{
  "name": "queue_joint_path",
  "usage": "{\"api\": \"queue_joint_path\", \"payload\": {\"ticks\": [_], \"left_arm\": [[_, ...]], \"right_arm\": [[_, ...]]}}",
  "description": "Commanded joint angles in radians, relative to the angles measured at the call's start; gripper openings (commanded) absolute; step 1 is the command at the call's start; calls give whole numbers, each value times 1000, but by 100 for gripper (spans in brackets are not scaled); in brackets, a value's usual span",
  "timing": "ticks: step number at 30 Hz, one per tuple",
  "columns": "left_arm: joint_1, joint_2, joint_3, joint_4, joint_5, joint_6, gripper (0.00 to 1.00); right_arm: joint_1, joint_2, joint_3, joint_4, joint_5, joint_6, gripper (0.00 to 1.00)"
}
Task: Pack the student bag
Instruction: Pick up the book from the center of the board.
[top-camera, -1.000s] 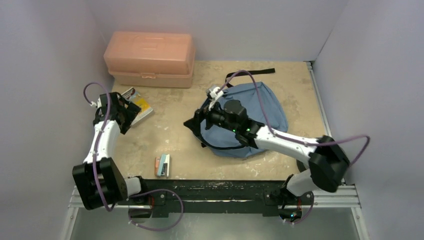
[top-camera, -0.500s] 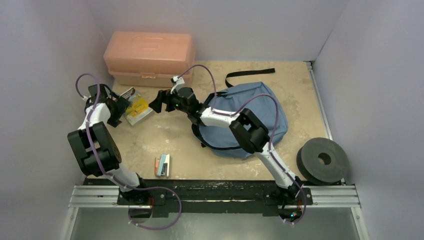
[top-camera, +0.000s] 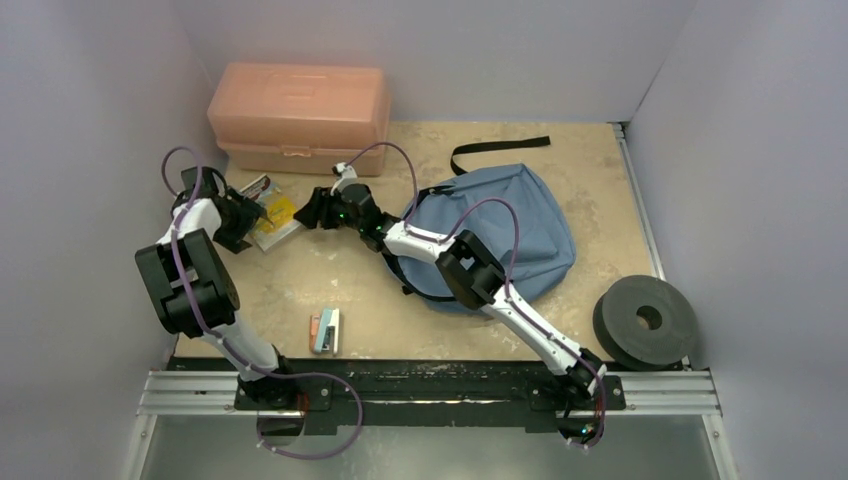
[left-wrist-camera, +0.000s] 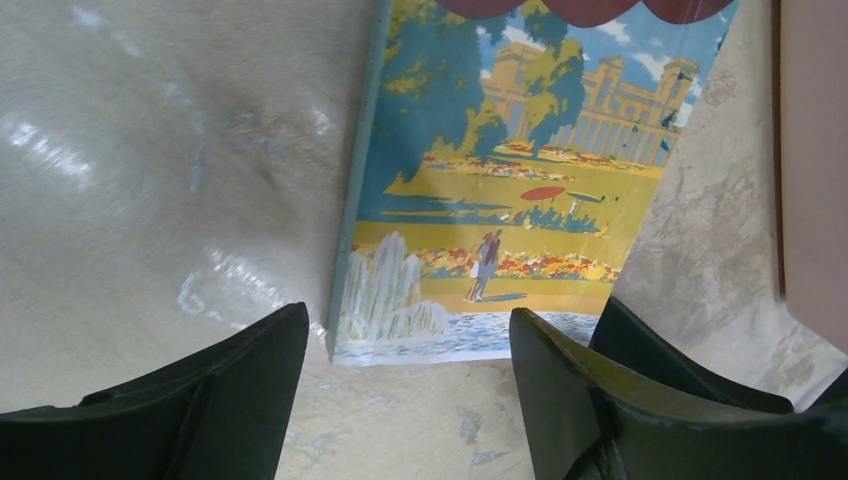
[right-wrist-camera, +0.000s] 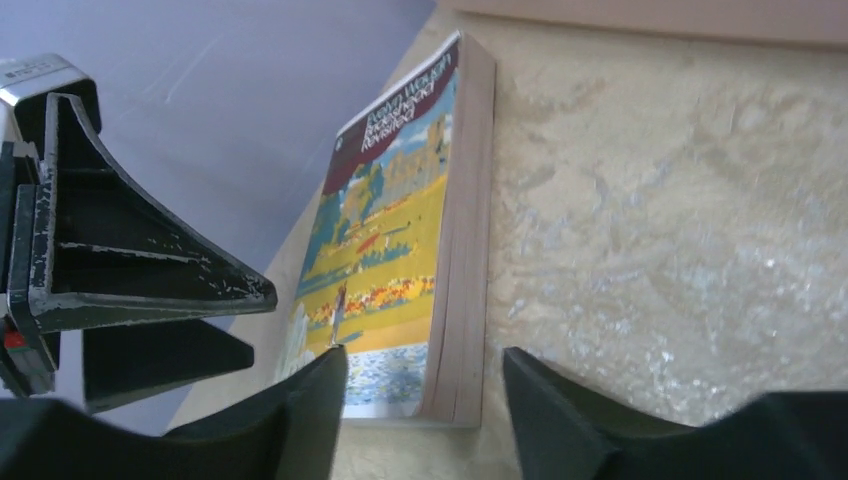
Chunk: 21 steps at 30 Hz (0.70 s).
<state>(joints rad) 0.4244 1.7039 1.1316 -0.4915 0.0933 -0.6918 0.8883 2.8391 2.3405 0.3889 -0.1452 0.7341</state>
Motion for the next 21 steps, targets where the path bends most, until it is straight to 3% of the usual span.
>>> {"api": "queue_joint_path", "payload": {"ticks": [1, 4, 7, 12, 15, 21], "left_arm": [[0, 61, 56, 18, 148, 13, 69], [-3, 51, 17, 48, 196, -30, 68], [-11, 27, -24, 69, 210, -61, 68], [-62, 13, -46, 61, 218, -61, 68], [-114, -10, -71, 64, 217, -56, 68], [-198, -121, -218, 105, 255, -116, 66]], "right_arm": [[4, 11, 58, 25, -49, 23, 55], [15, 45, 129, -2, -81, -9, 45], [25, 28, 100, 32, -87, -24, 28], [34, -25, 14, 54, -137, -37, 9], [34, -116, -133, 70, -178, -80, 1], [34, -414, -597, 182, -174, -174, 0]]}}
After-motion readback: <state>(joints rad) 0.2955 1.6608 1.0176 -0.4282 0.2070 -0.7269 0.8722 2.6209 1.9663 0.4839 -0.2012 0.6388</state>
